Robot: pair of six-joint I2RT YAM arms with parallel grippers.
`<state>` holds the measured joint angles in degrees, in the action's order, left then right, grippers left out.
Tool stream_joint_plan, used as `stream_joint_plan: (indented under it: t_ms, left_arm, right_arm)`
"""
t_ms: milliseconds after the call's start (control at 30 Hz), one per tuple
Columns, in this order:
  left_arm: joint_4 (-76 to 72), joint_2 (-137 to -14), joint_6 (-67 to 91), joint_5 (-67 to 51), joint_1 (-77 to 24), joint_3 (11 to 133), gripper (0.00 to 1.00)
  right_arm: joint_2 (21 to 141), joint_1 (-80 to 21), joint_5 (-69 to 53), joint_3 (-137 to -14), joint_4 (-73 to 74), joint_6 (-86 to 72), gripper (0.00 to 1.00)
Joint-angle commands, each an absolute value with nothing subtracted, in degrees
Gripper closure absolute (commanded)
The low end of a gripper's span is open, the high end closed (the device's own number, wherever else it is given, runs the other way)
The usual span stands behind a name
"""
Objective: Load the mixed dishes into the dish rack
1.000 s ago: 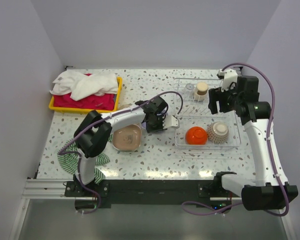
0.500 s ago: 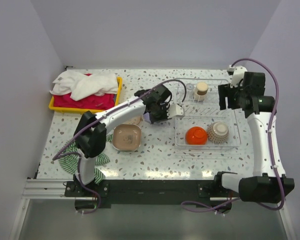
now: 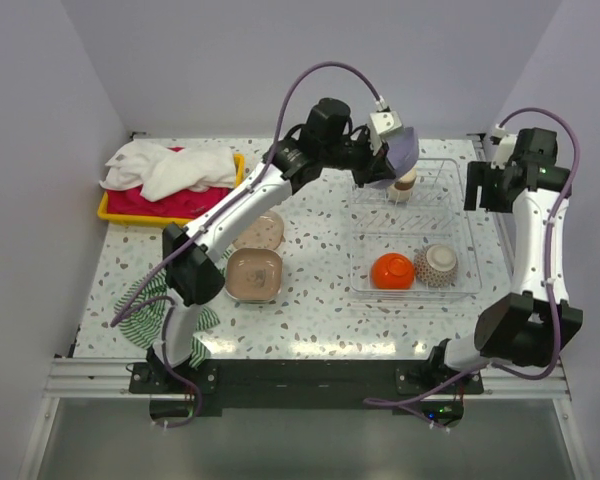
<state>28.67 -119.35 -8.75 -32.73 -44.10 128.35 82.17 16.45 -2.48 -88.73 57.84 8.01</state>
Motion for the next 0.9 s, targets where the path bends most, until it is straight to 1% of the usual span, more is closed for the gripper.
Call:
stream_joint_plan:
  t_ms: [0,100,133,167,233,267,367,533,633,667,700,800,867]
  left_arm:
    - [11.4,-123.0,10.8,-46.3,-44.0,129.6,1.00]
    - [1.2,-124.5,23.1,-50.1,-43.2,127.6,1.00]
    - [-7.4,-124.7,26.9,-50.6,-42.9,126.1,1.00]
    - [-11.1,-125.0,34.5,-50.7,-42.3,123.4,1.00]
    - [-19.5,-125.9,40.8,-51.4,-41.7,122.3,1.00]
    - [-21.9,-126.6,45.5,-51.6,-41.3,121.0,1.00]
    - [-26.8,-126.0,52.7,-50.2,-40.3,117.0,1.00]
    - [-25.5,-123.8,56.9,-47.2,-38.0,112.2,1.00]
    - [-23.7,-121.6,57.5,-45.7,-36.7,110.6,1.00]
    - [-22.9,-121.3,57.6,-45.3,-36.4,110.6,1.00]
    - [-21.9,-120.9,57.6,-44.0,-36.1,110.7,1.00]
    - [-20.7,-119.8,57.3,-42.5,-35.5,111.4,1.00]
    - [-20.4,-118.9,56.3,-42.1,-35.4,111.5,1.00]
  right_arm:
    - [84.5,17.1,-3.6,-88.2,60.9,14.8,0.25]
    - [85.3,17.6,-4.0,-85.5,59.7,18.4,0.28]
    - [86.4,17.6,-3.8,-85.3,59.8,19.2,0.28]
    - [87.0,17.6,-3.2,-84.9,60.1,20.2,0.29]
    - [88.5,17.7,-2.5,-84.6,61.1,20.8,0.29]
    - [89.3,17.7,-2.2,-84.5,61.1,21.2,0.29]
    - [90.2,17.7,-2.0,-83.1,58.9,21.4,0.29]
    - [93.9,17.7,-2.2,-82.7,56.6,21.3,0.34]
    - [95.5,17.7,-3.6,-81.9,55.0,20.7,0.43]
    - [95.8,17.7,-4.1,-81.8,55.0,20.4,0.50]
    - [96.2,17.8,-4.7,-81.8,55.3,20.2,0.54]
    - [96.2,17.5,-6.8,-81.2,55.2,18.9,0.63]
    - [96.2,17.1,-7.2,-80.7,55.2,18.6,0.66]
